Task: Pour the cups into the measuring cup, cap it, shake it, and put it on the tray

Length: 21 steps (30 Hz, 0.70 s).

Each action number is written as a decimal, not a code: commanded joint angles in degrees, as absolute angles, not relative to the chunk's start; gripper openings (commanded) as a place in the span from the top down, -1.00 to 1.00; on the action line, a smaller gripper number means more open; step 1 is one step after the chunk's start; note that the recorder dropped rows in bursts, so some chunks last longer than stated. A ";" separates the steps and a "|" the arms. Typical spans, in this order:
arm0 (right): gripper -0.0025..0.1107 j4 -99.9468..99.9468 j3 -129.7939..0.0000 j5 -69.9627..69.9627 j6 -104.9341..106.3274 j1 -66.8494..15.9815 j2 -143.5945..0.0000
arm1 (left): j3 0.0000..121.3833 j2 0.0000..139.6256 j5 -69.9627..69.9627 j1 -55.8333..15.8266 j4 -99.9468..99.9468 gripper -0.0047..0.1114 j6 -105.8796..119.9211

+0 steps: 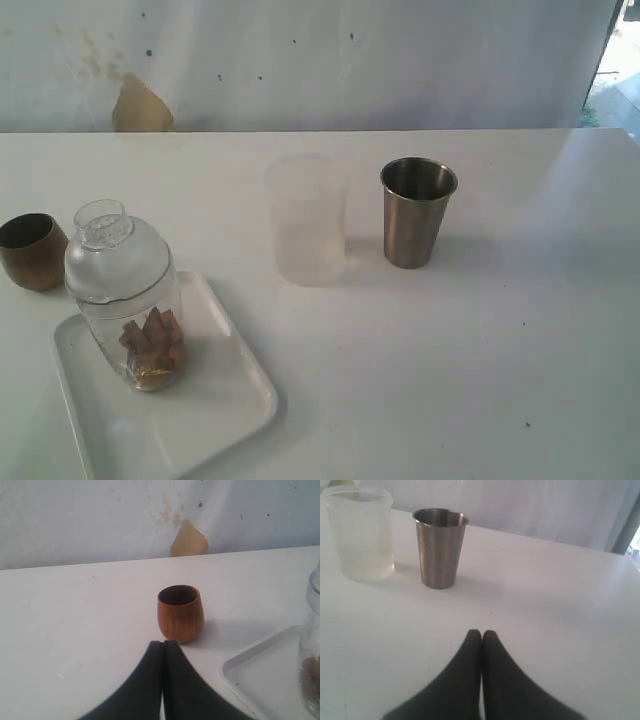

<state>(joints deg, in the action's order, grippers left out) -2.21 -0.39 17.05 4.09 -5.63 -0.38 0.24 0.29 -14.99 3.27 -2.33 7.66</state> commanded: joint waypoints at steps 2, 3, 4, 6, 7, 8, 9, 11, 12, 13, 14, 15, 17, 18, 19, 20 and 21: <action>0.96 -2.77 0.00 19.58 2.29 -5.06 0.00 | 0.00 0.00 -14.68 3.27 -2.22 0.92 7.59; 0.96 -2.77 0.00 19.58 2.29 -5.06 0.00 | 0.00 0.00 -14.68 3.27 -2.22 0.92 7.59; 0.96 -2.77 0.00 19.58 2.29 -5.06 0.00 | 0.00 0.00 -14.68 3.27 -2.22 0.92 7.59; 0.96 -2.77 0.00 19.58 2.29 -5.06 0.00 | 0.00 0.00 -14.68 3.27 -2.22 0.92 7.59; 0.96 -2.77 0.00 19.58 2.29 -5.06 0.00 | 0.00 0.00 -14.68 3.27 -2.22 0.92 7.59; 0.96 -2.77 0.00 19.58 2.29 -5.06 0.00 | 0.00 0.00 -14.68 3.27 -2.22 0.92 7.59; 0.96 -2.77 0.00 19.58 2.29 -5.06 0.00 | 0.00 0.00 -14.68 3.27 -2.22 0.92 7.59; 0.96 -2.77 0.00 19.58 2.29 -5.06 0.00 | 0.00 0.00 -14.68 3.27 -2.22 0.92 7.59; 0.96 -2.77 0.00 19.58 2.29 -5.06 0.00 | 0.00 0.00 -14.68 3.27 -2.22 0.92 7.59; 0.96 -2.77 0.00 19.58 2.29 -5.06 0.00 | 0.00 0.00 -14.68 3.27 -2.22 0.92 7.59; 0.96 -2.77 0.00 19.58 2.29 -5.06 0.00 | 0.00 0.00 -14.68 3.27 -2.22 0.92 7.59; 0.96 -2.77 0.00 19.58 2.29 -5.06 0.00 | 0.00 0.00 -14.68 3.27 -2.22 0.92 7.59; 0.96 -2.77 0.00 19.58 2.29 -5.06 0.00 | 0.00 0.00 -14.68 3.27 -2.22 0.92 7.59; 0.96 -2.77 0.00 19.58 2.29 -5.06 0.00 | 0.00 0.00 -14.68 3.27 -2.22 0.92 7.59; 0.96 -2.77 0.00 19.58 2.29 -5.06 0.00 | 0.00 0.00 -14.68 3.27 -2.22 0.92 7.59; 0.96 -2.77 0.00 19.58 2.29 -5.06 0.00 | 0.00 0.00 -14.68 3.27 -2.22 0.92 7.59; 0.96 -2.77 0.00 19.58 2.29 -5.06 0.00 | 0.00 0.00 -14.68 3.27 -2.22 0.92 7.59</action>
<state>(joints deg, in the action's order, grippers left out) -2.42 -0.28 19.56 2.58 -5.63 -0.38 0.24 0.29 -14.99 3.27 -2.33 7.66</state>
